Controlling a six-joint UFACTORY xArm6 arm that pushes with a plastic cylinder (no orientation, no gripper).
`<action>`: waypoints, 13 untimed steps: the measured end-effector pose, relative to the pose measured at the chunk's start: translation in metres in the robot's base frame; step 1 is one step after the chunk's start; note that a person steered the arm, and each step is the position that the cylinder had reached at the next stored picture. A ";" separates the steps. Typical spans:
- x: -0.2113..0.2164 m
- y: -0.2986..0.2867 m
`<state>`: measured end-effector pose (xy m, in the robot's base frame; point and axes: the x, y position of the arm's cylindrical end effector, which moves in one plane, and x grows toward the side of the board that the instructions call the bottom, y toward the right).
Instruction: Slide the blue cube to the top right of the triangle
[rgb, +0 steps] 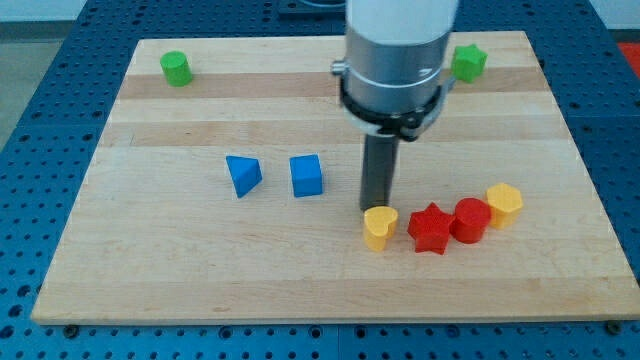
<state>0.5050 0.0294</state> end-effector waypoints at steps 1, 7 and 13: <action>-0.005 -0.037; -0.125 -0.166; -0.139 -0.150</action>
<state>0.3659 -0.1205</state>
